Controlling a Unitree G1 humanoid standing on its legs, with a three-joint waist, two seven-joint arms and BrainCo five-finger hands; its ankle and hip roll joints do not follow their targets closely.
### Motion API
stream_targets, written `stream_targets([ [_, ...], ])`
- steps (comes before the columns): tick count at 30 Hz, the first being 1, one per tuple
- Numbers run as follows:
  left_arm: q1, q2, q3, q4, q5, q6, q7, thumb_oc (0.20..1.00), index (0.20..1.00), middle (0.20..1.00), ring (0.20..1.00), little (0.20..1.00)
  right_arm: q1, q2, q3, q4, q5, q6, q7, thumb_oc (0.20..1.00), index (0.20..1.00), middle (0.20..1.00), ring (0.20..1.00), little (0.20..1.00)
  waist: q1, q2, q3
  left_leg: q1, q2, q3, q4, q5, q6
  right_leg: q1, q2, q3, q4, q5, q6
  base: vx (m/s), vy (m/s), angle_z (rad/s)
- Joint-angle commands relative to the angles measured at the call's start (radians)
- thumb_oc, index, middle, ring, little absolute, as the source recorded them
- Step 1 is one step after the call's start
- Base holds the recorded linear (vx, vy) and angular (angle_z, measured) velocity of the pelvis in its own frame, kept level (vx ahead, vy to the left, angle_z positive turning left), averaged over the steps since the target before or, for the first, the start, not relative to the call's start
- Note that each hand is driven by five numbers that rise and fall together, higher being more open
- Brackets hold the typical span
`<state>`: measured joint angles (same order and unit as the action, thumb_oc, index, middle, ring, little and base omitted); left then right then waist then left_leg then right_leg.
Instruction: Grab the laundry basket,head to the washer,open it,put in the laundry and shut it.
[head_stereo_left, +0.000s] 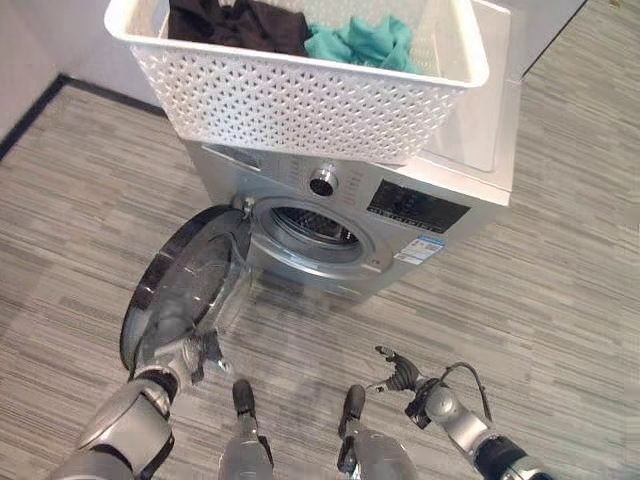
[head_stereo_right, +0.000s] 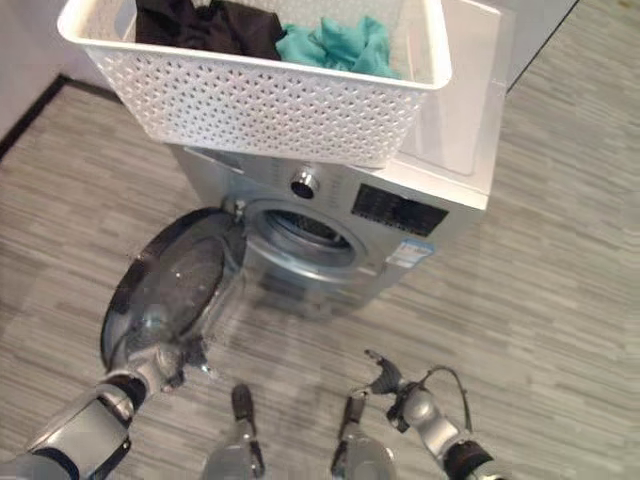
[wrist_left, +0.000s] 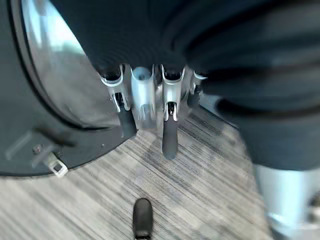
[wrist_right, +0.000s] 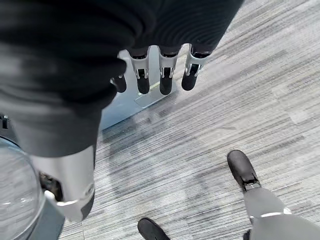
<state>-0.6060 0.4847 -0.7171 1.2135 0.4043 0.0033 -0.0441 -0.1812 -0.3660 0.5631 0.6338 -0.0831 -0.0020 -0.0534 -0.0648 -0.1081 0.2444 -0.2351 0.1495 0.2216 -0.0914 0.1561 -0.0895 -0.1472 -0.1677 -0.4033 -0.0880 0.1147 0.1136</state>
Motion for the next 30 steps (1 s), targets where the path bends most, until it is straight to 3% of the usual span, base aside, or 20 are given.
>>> stream_targets([
  [1, -0.231, 0.099, 0.070, 0.069, 0.107, 0.037, 0.290, 1.000, 1.000, 1.000, 1.000, 1.000, -0.052, -0.018, -0.053, -0.081, 0.046, -0.087, -0.092, 1.000, 1.000, 1.000, 1.000, 1.000, 0.011, -0.022, 0.084, 0.066, 0.039, 0.026, 0.008, -0.108, -0.014, -0.011, -0.044, 0.049, 0.028, -0.067, 0.061, -0.08, -0.045, 0.03],
  [4, -0.263, 0.145, 0.123, 0.074, 0.099, 0.060, 0.361, 1.000, 1.000, 1.000, 1.000, 1.000, -0.051, -0.033, -0.064, -0.106, 0.060, -0.096, -0.120, 1.000, 1.000, 1.000, 1.000, 1.000, 0.013, -0.043, 0.100, 0.036, 0.052, 0.022, 0.006, -0.097, -0.021, -0.030, -0.034, 0.043, 0.014, -0.055, 0.065, -0.06, -0.049, 0.01],
  [10, -0.266, 0.187, 0.171, 0.074, 0.042, 0.064, 0.387, 1.000, 1.000, 1.000, 1.000, 1.000, -0.033, -0.035, -0.064, -0.083, 0.068, -0.079, -0.108, 1.000, 1.000, 1.000, 1.000, 1.000, 0.023, -0.061, 0.094, 0.017, 0.068, 0.019, 0.004, -0.092, -0.029, -0.042, -0.025, 0.036, 0.003, -0.053, 0.067, -0.03, -0.042, 0.03],
  [21, -0.173, 0.180, 0.219, 0.052, 0.013, 0.064, 0.390, 1.000, 1.000, 1.000, 1.000, 1.000, -0.004, -0.037, -0.058, -0.073, 0.068, -0.072, -0.086, 1.000, 1.000, 1.000, 1.000, 1.000, 0.038, -0.056, 0.075, 0.042, 0.070, 0.026, 0.004, -0.099, -0.031, -0.020, -0.021, 0.037, 0.001, -0.060, 0.063, 0.00, 0.000, 0.00],
  [30, 0.013, 0.133, 0.275, 0.013, -0.036, 0.019, 0.367, 1.000, 1.000, 1.000, 1.000, 1.000, 0.025, -0.029, -0.104, 0.009, 0.050, -0.054, -0.073, 1.000, 1.000, 1.000, 1.000, 1.000, 0.048, -0.018, 0.016, 0.108, 0.043, 0.046, 0.004, -0.127, -0.016, 0.030, -0.033, 0.045, 0.005, -0.066, 0.066, 0.01, 0.019, -0.01],
])
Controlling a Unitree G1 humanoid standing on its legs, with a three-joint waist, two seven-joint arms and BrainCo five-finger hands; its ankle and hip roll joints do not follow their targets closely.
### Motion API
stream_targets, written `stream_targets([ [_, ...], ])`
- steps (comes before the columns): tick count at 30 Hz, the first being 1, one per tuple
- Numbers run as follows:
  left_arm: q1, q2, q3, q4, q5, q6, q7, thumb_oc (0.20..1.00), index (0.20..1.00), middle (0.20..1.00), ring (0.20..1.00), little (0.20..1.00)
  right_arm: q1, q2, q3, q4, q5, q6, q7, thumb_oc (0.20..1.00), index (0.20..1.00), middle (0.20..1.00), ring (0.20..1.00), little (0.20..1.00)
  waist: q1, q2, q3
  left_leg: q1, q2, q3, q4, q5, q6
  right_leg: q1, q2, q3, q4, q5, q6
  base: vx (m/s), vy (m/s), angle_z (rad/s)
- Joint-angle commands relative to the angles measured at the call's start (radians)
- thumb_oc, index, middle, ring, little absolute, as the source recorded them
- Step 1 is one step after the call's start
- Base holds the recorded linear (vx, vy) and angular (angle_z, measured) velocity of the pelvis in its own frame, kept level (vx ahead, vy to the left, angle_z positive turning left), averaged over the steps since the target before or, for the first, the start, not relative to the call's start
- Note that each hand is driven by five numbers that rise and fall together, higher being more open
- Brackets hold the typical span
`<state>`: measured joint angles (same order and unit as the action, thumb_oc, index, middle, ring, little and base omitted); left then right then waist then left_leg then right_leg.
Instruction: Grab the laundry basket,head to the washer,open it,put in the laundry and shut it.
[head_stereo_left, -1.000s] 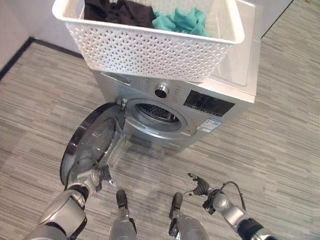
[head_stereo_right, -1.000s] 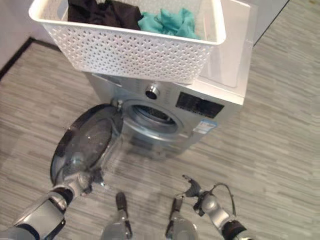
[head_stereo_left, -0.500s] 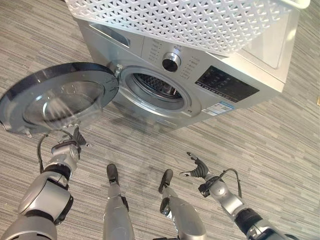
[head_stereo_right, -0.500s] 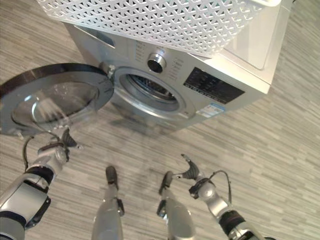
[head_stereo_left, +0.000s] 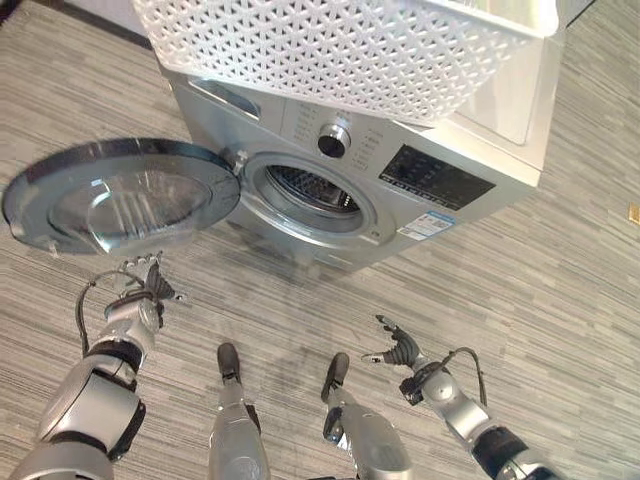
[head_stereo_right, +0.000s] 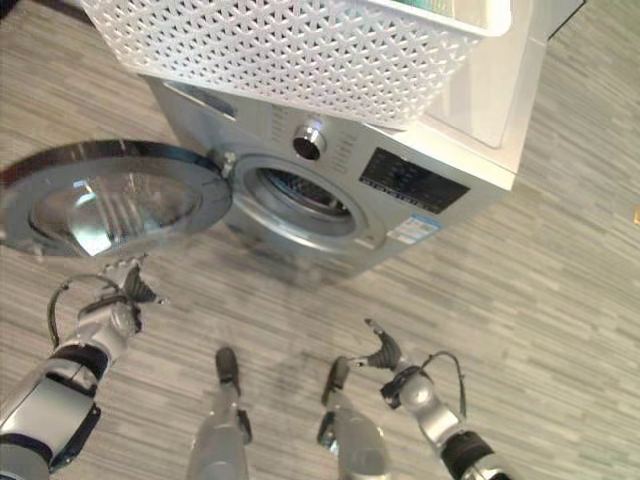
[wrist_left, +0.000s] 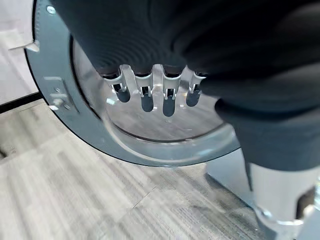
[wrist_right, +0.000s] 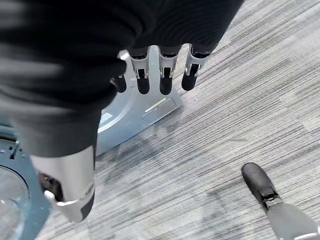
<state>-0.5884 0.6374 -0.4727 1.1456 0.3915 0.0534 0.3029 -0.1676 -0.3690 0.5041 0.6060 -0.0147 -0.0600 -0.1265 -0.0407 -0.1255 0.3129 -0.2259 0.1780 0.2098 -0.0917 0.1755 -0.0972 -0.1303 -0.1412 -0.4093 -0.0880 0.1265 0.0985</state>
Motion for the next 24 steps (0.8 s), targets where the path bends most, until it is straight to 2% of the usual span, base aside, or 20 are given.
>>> stream_targets([
  [1, -0.003, -0.020, 0.031, 0.080, -0.023, -0.031, 0.020, 1.000, 1.000, 1.000, 1.000, 1.000, 0.012, -0.026, -0.044, 0.037, -0.018, 0.003, 0.000, 1.000, 1.000, 1.000, 1.000, 1.000, 0.024, -0.001, -0.053, 0.100, 0.014, 0.059, 0.004, -0.147, -0.008, 0.013, -0.060, 0.051, 0.005, -0.077, 0.082, 0.06, 0.088, -0.06],
  [3, 0.058, -0.037, 0.047, 0.070, -0.026, -0.042, 0.010, 1.000, 1.000, 1.000, 1.000, 1.000, 0.015, -0.032, -0.058, 0.079, -0.055, 0.014, -0.003, 1.000, 1.000, 1.000, 1.000, 1.000, 0.023, 0.014, -0.079, 0.123, 0.006, 0.066, 0.004, -0.158, -0.002, 0.030, -0.066, 0.055, 0.007, -0.080, 0.084, 0.07, 0.074, -0.19],
  [4, 0.085, -0.044, 0.055, 0.068, -0.031, -0.047, 0.006, 1.000, 1.000, 1.000, 1.000, 1.000, 0.012, -0.034, -0.063, 0.112, -0.071, 0.019, -0.001, 0.824, 0.824, 0.824, 0.824, 0.824, 0.024, 0.022, -0.093, 0.136, -0.001, 0.068, 0.004, -0.164, 0.001, 0.041, -0.070, 0.053, 0.009, -0.083, 0.084, 0.08, 0.074, -0.12],
  [5, 0.105, -0.051, 0.057, 0.067, -0.028, -0.050, -0.003, 1.000, 1.000, 1.000, 1.000, 1.000, 0.016, -0.039, -0.068, 0.134, -0.090, 0.024, 0.004, 0.799, 0.799, 0.799, 0.799, 0.799, 0.024, 0.029, -0.104, 0.148, -0.005, 0.069, 0.004, -0.169, 0.004, 0.052, -0.074, 0.052, 0.012, -0.088, 0.085, 0.11, 0.082, -0.04],
  [7, 0.130, -0.056, 0.064, 0.067, -0.028, -0.053, -0.009, 1.000, 1.000, 1.000, 1.000, 1.000, 0.023, -0.045, -0.070, 0.148, -0.107, 0.030, 0.011, 0.815, 0.815, 0.815, 0.815, 0.815, 0.023, 0.035, -0.117, 0.164, -0.011, 0.069, 0.004, -0.176, 0.008, 0.065, -0.077, 0.052, 0.017, -0.093, 0.085, 0.08, 0.059, 0.01],
  [8, 0.166, -0.066, 0.081, 0.075, -0.032, -0.058, -0.022, 1.000, 1.000, 1.000, 1.000, 1.000, 0.032, -0.054, -0.077, 0.193, -0.139, 0.039, 0.022, 1.000, 1.000, 1.000, 1.000, 1.000, 0.022, 0.047, -0.140, 0.191, -0.021, 0.071, 0.004, -0.187, 0.013, 0.088, -0.082, 0.053, 0.021, -0.101, 0.086, 0.10, 0.073, -0.01],
  [11, 0.207, -0.067, 0.097, 0.085, -0.032, -0.064, -0.044, 1.000, 1.000, 1.000, 1.000, 1.000, 0.045, -0.064, -0.088, 0.247, -0.170, 0.051, 0.042, 1.000, 1.000, 1.000, 1.000, 1.000, 0.023, 0.064, -0.173, 0.221, -0.032, 0.072, 0.004, -0.198, 0.017, 0.118, -0.091, 0.048, 0.029, -0.112, 0.088, 0.09, 0.051, -0.06],
  [12, 0.229, -0.068, 0.114, 0.092, -0.043, -0.069, -0.058, 1.000, 1.000, 1.000, 1.000, 1.000, 0.057, -0.060, -0.104, 0.297, -0.181, 0.058, 0.045, 0.922, 0.922, 0.922, 0.922, 0.922, 0.023, 0.073, -0.191, 0.239, -0.038, 0.071, 0.004, -0.203, 0.020, 0.136, -0.094, 0.043, 0.031, -0.117, 0.088, 0.10, 0.035, -0.09],
  [13, 0.243, -0.072, 0.123, 0.094, -0.052, -0.071, -0.067, 1.000, 1.000, 1.000, 1.000, 1.000, 0.060, -0.060, -0.110, 0.312, -0.182, 0.060, 0.051, 0.884, 0.884, 0.884, 0.884, 0.884, 0.024, 0.076, -0.198, 0.245, -0.040, 0.070, 0.004, -0.205, 0.020, 0.144, -0.096, 0.040, 0.032, -0.119, 0.089, 0.07, 0.021, -0.09],
  [15, 0.258, -0.078, 0.134, 0.094, -0.062, -0.076, -0.075, 1.000, 1.000, 1.000, 1.000, 1.000, 0.064, -0.057, -0.118, 0.328, -0.180, 0.063, 0.051, 0.890, 0.890, 0.890, 0.890, 0.890, 0.025, 0.081, -0.205, 0.251, -0.043, 0.070, 0.004, -0.206, 0.021, 0.150, -0.099, 0.038, 0.033, -0.120, 0.089, 0.02, 0.010, 0.00],
  [16, 0.287, -0.089, 0.150, 0.098, -0.076, -0.079, -0.087, 1.000, 1.000, 1.000, 1.000, 1.000, 0.072, -0.051, -0.128, 0.349, -0.178, 0.069, 0.063, 1.000, 1.000, 1.000, 1.000, 1.000, 0.028, 0.086, -0.217, 0.261, -0.045, 0.068, 0.004, -0.209, 0.023, 0.164, -0.103, 0.034, 0.035, -0.122, 0.088, 0.03, 0.020, 0.01],
  [21, 0.332, -0.124, 0.169, 0.100, -0.088, -0.084, -0.088, 1.000, 1.000, 1.000, 1.000, 1.000, 0.085, -0.032, -0.143, 0.395, -0.157, 0.067, 0.071, 1.000, 1.000, 1.000, 1.000, 1.000, 0.034, 0.093, -0.232, 0.268, -0.049, 0.058, 0.004, -0.209, 0.024, 0.180, -0.107, 0.026, 0.036, -0.126, 0.087, 0.00, 0.000, 0.00],
  [24, 0.417, -0.228, 0.187, 0.110, -0.128, -0.103, -0.092, 1.000, 1.000, 1.000, 1.000, 1.000, 0.097, 0.012, -0.172, 0.481, -0.113, 0.064, 0.066, 1.000, 1.000, 1.000, 1.000, 1.000, 0.048, 0.098, -0.246, 0.269, -0.057, 0.040, 0.004, -0.206, 0.025, 0.199, -0.113, 0.006, 0.039, -0.132, 0.082, 0.01, -0.002, 0.05],
])
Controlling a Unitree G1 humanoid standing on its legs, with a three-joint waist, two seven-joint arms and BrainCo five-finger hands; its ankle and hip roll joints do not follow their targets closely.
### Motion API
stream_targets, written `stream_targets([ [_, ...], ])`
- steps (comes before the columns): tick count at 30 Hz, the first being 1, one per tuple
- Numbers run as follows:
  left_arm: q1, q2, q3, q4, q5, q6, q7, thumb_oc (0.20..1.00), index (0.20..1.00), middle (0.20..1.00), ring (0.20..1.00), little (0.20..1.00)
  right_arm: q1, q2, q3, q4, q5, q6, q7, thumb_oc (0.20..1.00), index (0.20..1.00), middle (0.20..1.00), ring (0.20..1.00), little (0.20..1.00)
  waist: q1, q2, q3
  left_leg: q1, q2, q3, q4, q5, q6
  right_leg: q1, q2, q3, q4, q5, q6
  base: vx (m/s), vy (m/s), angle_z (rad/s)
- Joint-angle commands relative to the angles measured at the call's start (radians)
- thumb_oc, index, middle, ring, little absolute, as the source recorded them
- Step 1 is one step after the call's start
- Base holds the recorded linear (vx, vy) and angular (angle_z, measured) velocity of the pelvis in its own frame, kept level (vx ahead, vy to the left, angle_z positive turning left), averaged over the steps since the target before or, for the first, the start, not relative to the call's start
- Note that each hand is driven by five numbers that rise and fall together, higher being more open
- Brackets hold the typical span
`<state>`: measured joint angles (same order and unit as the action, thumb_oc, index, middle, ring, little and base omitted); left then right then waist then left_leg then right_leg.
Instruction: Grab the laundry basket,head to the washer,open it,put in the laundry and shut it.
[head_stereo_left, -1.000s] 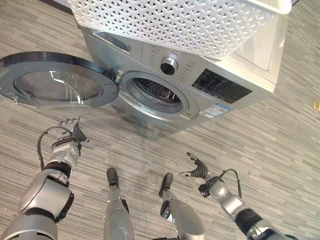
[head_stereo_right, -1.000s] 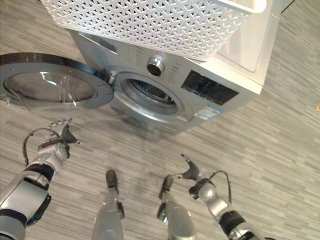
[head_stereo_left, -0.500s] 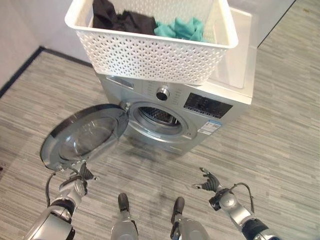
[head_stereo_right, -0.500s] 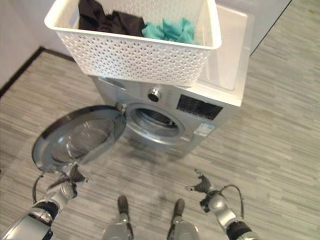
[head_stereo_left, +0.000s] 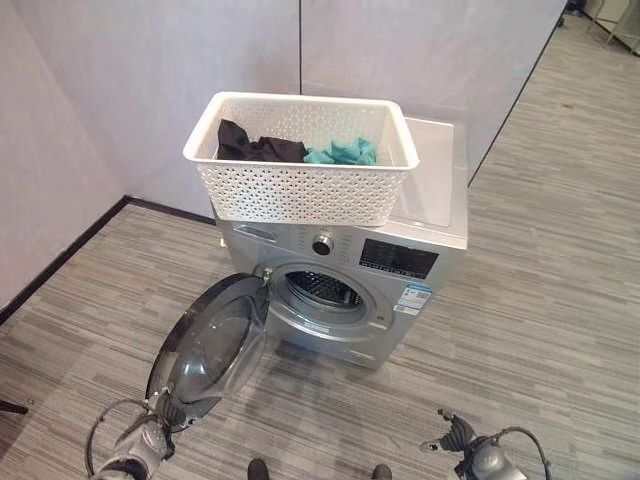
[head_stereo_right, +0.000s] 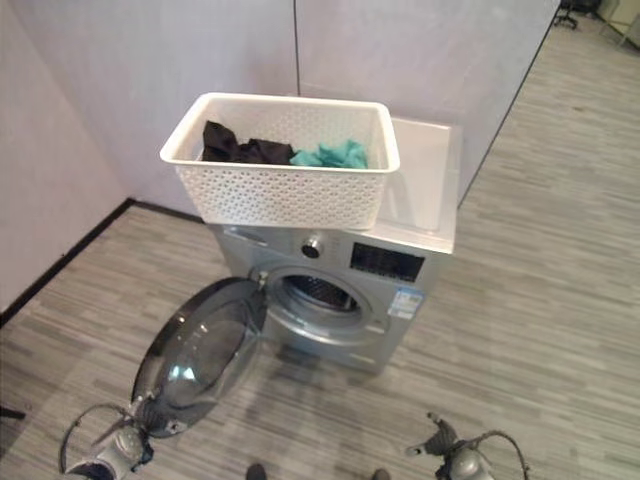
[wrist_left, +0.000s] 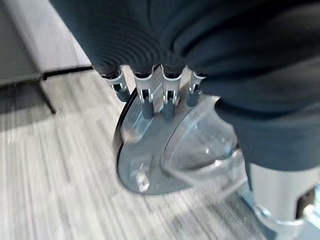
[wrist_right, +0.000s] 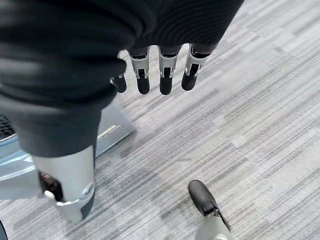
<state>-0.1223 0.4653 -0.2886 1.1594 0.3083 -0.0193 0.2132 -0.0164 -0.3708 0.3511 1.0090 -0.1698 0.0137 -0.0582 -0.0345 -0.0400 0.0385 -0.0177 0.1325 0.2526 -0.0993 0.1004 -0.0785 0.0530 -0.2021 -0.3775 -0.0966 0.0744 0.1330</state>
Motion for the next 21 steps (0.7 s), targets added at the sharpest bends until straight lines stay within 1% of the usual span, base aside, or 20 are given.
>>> stream_targets([
  [1, -0.049, -0.056, 0.003, 0.096, -0.045, -0.030, -0.002, 1.000, 1.000, 1.000, 1.000, 1.000, -0.055, 0.014, -0.019, 0.078, 0.043, -0.010, -0.002, 1.000, 1.000, 1.000, 1.000, 1.000, 0.042, 0.012, 0.028, 0.061, -0.012, -0.003, 0.012, -0.131, 0.007, 0.015, -0.052, -0.026, 0.048, -0.080, 0.047, 0.01, -0.007, 0.17],
  [3, -0.009, -0.106, 0.005, 0.106, -0.064, -0.036, -0.004, 1.000, 1.000, 1.000, 1.000, 1.000, -0.049, 0.035, -0.026, 0.132, 0.048, -0.011, -0.009, 1.000, 1.000, 1.000, 1.000, 1.000, 0.053, 0.013, 0.021, 0.058, -0.015, -0.015, 0.012, -0.130, 0.007, 0.025, -0.054, -0.039, 0.045, -0.081, 0.045, 0.01, -0.014, 0.20],
  [4, -0.009, -0.106, 0.005, 0.106, -0.064, -0.036, -0.004, 1.000, 1.000, 1.000, 1.000, 1.000, -0.049, 0.035, -0.026, 0.132, 0.048, -0.011, -0.009, 1.000, 1.000, 1.000, 1.000, 1.000, 0.053, 0.013, 0.021, 0.058, -0.015, -0.015, 0.012, -0.130, 0.007, 0.025, -0.054, -0.039, 0.045, -0.081, 0.045, 0.00, -0.030, 0.13],
  [5, 0.009, -0.132, 0.017, 0.116, -0.085, -0.038, -0.001, 1.000, 1.000, 1.000, 1.000, 1.000, -0.047, 0.049, -0.032, 0.156, 0.054, -0.011, -0.016, 1.000, 1.000, 1.000, 1.000, 1.000, 0.061, 0.011, 0.018, 0.053, -0.016, -0.024, 0.012, -0.128, 0.007, 0.029, -0.052, -0.048, 0.042, -0.082, 0.044, 0.00, -0.029, 0.08],
  [7, 0.022, -0.149, 0.022, 0.126, -0.093, -0.037, -0.001, 1.000, 1.000, 1.000, 1.000, 1.000, -0.045, 0.061, -0.031, 0.176, 0.057, -0.012, -0.018, 1.000, 1.000, 1.000, 1.000, 1.000, 0.068, 0.009, 0.014, 0.050, -0.016, -0.031, 0.012, -0.125, 0.007, 0.030, -0.051, -0.054, 0.042, -0.082, 0.042, 0.00, -0.031, 0.14],
  [12, 0.037, -0.170, 0.029, 0.166, -0.092, -0.027, 0.002, 1.000, 1.000, 1.000, 1.000, 1.000, -0.038, 0.082, -0.010, 0.203, 0.039, -0.010, -0.013, 1.000, 1.000, 1.000, 1.000, 1.000, 0.078, 0.001, 0.005, 0.046, -0.017, -0.042, 0.012, -0.124, 0.004, 0.038, -0.049, -0.063, 0.039, -0.085, 0.039, 0.00, -0.023, 0.09],
  [18, 0.019, -0.170, 0.008, 0.138, -0.089, -0.033, 0.017, 1.000, 1.000, 1.000, 1.000, 1.000, -0.035, 0.091, 0.009, 0.192, 0.039, -0.013, -0.017, 1.000, 1.000, 1.000, 1.000, 1.000, 0.077, -0.003, 0.003, 0.042, -0.014, -0.048, 0.012, -0.121, 0.001, 0.040, -0.044, -0.070, 0.033, -0.084, 0.038, 0.00, -0.018, 0.04],
  [21, 0.012, -0.177, 0.009, 0.130, -0.113, -0.038, 0.018, 1.000, 1.000, 1.000, 1.000, 1.000, -0.036, 0.093, 0.014, 0.187, 0.042, -0.013, -0.018, 1.000, 1.000, 1.000, 1.000, 1.000, 0.077, -0.006, 0.003, 0.040, -0.013, -0.049, 0.012, -0.121, 0.000, 0.039, -0.041, -0.070, 0.029, -0.084, 0.038, 0.00, 0.000, 0.00],
])
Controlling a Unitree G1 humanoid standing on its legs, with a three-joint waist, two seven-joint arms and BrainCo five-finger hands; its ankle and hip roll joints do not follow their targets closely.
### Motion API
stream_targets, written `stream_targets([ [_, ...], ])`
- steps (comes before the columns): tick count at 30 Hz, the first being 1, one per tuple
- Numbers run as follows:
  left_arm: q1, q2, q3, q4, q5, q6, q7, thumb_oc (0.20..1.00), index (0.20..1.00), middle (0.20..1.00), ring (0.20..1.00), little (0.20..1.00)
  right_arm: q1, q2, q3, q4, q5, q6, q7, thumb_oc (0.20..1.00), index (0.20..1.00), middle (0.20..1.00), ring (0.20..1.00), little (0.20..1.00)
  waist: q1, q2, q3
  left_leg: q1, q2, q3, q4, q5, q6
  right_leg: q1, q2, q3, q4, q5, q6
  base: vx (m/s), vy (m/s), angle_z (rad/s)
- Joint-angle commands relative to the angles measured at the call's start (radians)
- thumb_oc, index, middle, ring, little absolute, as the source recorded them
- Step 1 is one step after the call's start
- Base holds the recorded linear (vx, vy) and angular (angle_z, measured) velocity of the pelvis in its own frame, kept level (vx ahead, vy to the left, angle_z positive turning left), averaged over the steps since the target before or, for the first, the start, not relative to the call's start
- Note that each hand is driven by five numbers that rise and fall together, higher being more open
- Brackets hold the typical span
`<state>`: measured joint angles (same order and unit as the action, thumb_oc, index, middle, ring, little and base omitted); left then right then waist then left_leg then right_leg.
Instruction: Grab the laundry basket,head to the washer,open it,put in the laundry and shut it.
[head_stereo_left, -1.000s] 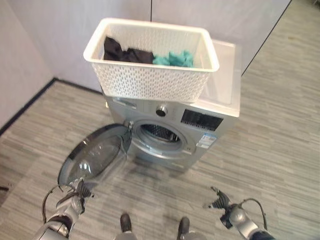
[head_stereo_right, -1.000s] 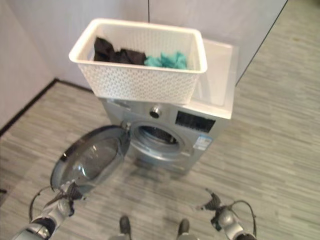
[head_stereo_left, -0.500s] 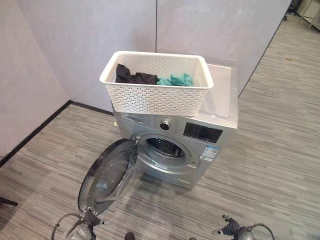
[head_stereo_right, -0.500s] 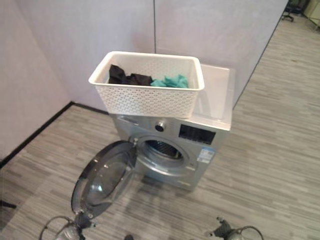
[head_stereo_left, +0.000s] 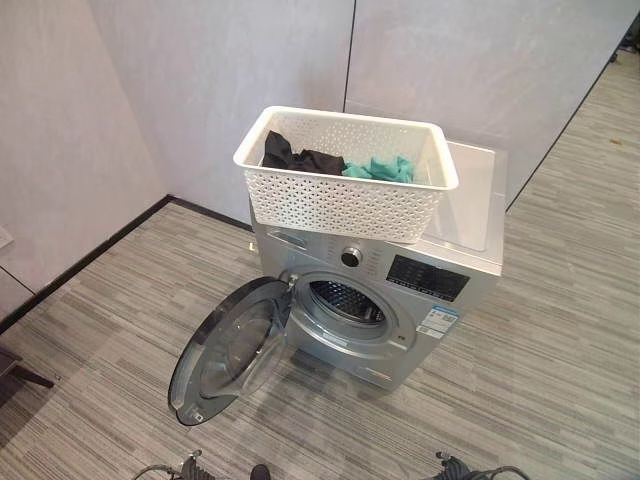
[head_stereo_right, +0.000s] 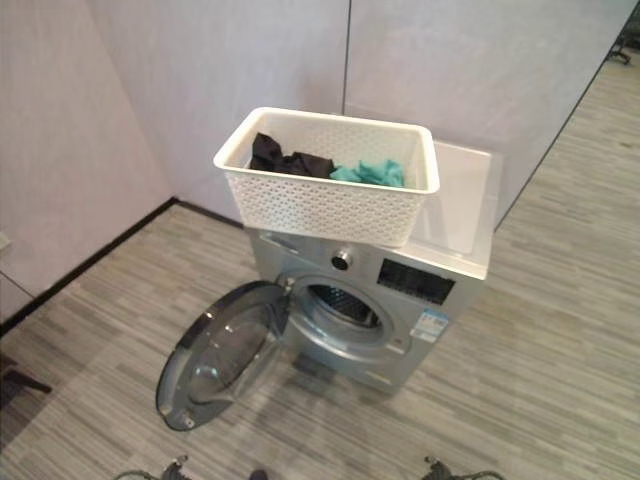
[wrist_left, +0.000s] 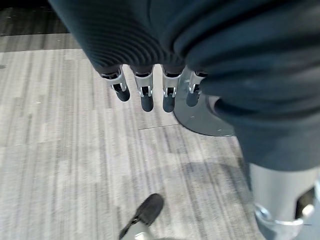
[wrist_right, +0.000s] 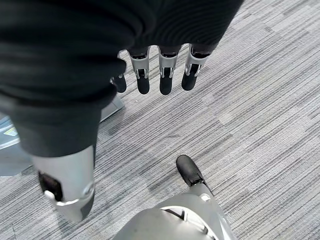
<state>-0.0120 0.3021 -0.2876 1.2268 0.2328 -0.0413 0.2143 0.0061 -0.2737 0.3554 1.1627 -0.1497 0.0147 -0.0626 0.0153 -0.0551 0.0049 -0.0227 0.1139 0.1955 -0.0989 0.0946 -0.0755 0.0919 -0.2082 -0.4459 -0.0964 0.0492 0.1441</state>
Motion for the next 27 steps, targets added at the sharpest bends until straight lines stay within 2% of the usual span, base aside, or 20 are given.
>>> stream_targets([
  [1, -0.097, -0.017, 0.008, 0.062, -0.042, -0.018, 0.015, 1.000, 1.000, 1.000, 1.000, 1.000, -0.058, -0.001, 0.012, 0.032, 0.023, -0.014, -0.014, 1.000, 1.000, 1.000, 1.000, 1.000, 0.027, 0.009, 0.037, 0.045, 0.006, 0.009, 0.012, -0.116, -0.003, 0.000, -0.035, -0.001, 0.029, -0.059, 0.027, 0.00, 0.000, 0.00],
  [14, -0.072, -0.037, 0.014, 0.089, -0.056, -0.018, -0.005, 1.000, 1.000, 1.000, 1.000, 1.000, -0.057, 0.009, 0.025, 0.021, 0.017, -0.017, -0.021, 1.000, 1.000, 1.000, 1.000, 1.000, 0.028, 0.001, 0.037, 0.043, 0.008, 0.006, 0.012, -0.117, -0.005, 0.004, -0.031, -0.001, 0.024, -0.059, 0.024, 0.00, 0.000, 0.00],
  [15, -0.070, -0.032, 0.018, 0.089, -0.057, -0.017, -0.005, 1.000, 1.000, 1.000, 1.000, 1.000, -0.059, 0.009, 0.024, 0.021, 0.014, -0.015, -0.023, 0.715, 0.715, 0.715, 0.715, 0.715, 0.030, 0.002, 0.037, 0.041, 0.008, 0.005, 0.012, -0.117, -0.005, 0.003, -0.030, -0.001, 0.023, -0.060, 0.023, 0.00, 0.000, 0.00],
  [16, -0.017, -0.013, 0.128, 0.082, -0.272, -0.083, -0.030, 1.000, 1.000, 1.000, 1.000, 1.000, -0.048, 0.001, -0.120, 0.073, 0.267, -0.097, -0.024, 1.000, 1.000, 1.000, 1.000, 1.000, 0.148, 0.051, 0.048, 0.045, 0.000, -0.046, 0.012, -0.102, -0.006, 0.029, -0.017, -0.061, 0.020, -0.047, 0.047, 0.00, 0.000, 0.00],
  [27, 0.003, -0.023, 0.134, 0.107, -0.272, -0.081, -0.035, 1.000, 1.000, 1.000, 1.000, 1.000, -0.056, 0.012, -0.108, 0.054, 0.270, -0.101, -0.027, 1.000, 1.000, 1.000, 1.000, 1.000, 0.157, 0.049, 0.045, 0.037, -0.003, -0.063, 0.012, -0.100, -0.010, 0.039, -0.015, -0.076, 0.012, -0.052, 0.046, 0.00, -0.006, 0.10],
])
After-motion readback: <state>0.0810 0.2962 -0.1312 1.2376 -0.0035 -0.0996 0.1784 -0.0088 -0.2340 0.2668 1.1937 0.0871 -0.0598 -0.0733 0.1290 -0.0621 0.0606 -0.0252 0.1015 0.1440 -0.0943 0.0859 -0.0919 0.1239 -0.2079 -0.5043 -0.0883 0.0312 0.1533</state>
